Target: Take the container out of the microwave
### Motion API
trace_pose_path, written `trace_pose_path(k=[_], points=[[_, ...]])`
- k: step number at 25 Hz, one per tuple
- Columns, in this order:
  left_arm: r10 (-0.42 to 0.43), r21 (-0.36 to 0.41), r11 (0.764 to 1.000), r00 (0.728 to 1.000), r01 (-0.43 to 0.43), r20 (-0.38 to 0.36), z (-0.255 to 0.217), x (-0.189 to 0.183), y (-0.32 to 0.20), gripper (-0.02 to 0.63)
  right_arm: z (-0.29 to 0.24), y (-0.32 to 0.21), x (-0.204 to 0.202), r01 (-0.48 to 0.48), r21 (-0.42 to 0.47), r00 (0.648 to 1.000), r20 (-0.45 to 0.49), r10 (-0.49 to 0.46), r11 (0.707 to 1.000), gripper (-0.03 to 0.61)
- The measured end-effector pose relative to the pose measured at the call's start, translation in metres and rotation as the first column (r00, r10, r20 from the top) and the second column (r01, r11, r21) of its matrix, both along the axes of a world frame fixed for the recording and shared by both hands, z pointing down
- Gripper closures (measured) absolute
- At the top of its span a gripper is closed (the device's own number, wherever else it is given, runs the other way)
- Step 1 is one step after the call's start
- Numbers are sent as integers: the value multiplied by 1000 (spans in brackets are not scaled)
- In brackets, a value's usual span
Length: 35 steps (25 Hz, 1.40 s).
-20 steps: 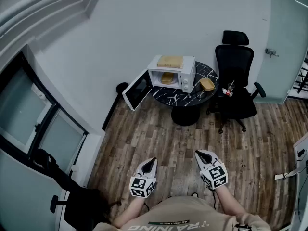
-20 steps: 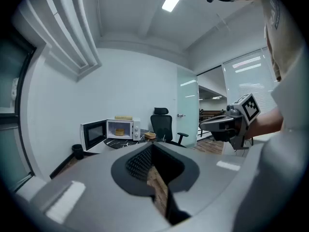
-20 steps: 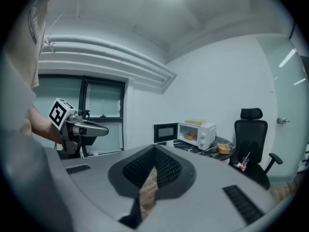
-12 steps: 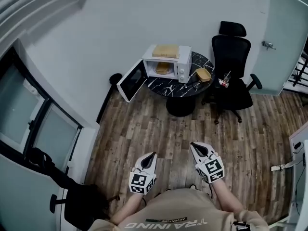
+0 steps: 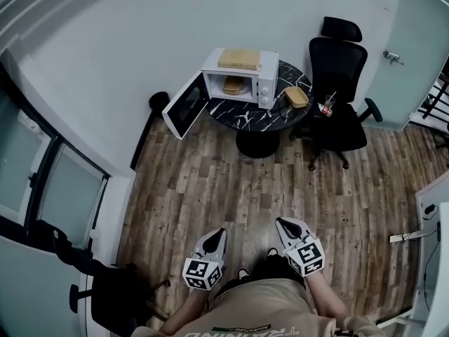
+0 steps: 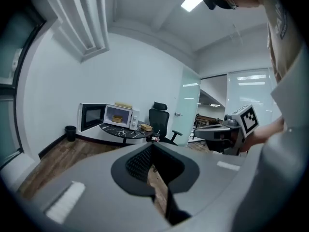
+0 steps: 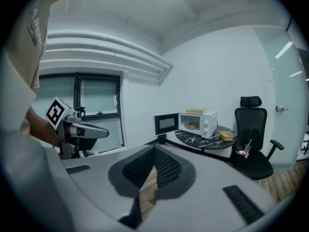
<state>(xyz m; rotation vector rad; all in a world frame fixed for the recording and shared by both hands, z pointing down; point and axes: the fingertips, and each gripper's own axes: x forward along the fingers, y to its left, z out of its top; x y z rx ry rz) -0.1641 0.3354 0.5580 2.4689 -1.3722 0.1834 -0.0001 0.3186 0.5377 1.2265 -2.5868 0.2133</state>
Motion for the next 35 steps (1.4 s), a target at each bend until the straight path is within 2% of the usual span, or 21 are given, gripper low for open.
trace_pose_path(k=[5, 10, 13, 17, 23, 25, 28, 31, 35], points=[[-12, -25, 1000, 1000, 13, 18, 11, 4, -40, 607, 6, -45, -5, 32, 8, 999, 19, -32, 999, 571], [13, 29, 999, 998, -15, 55, -9, 33, -96, 607, -2, -102, 10, 57, 52, 997, 39, -59, 997, 571], [16, 46, 999, 996, -20, 84, -15, 45, -131, 607, 1, -135, 23, 66, 34, 995, 72, -68, 997, 571], [-9, 17, 1000, 994, 8, 109, -8, 53, -171, 607, 14, -176, 38, 91, -2, 992, 84, -90, 996, 571], [-36, -41, 998, 998, 38, 42, 4, 64, -210, 607, 28, -235, 56, 103, -41, 990, 103, -98, 994, 571], [-33, -48, 998, 998, 36, 53, 5, 61, -221, 607, 27, -248, 52, 110, -52, 988, 111, -103, 993, 571], [-21, -34, 999, 997, 23, 68, 5, 53, -241, 607, 30, -260, 38, 134, -50, 990, 54, -132, 990, 571], [-24, -23, 999, 998, 25, 52, 7, 38, -267, 607, 32, -276, 17, 151, -37, 988, 30, -149, 988, 571], [3, 10, 1000, 999, -3, 48, -9, 12, -290, 607, 13, -287, -11, 100, -35, 994, 48, -98, 994, 571]])
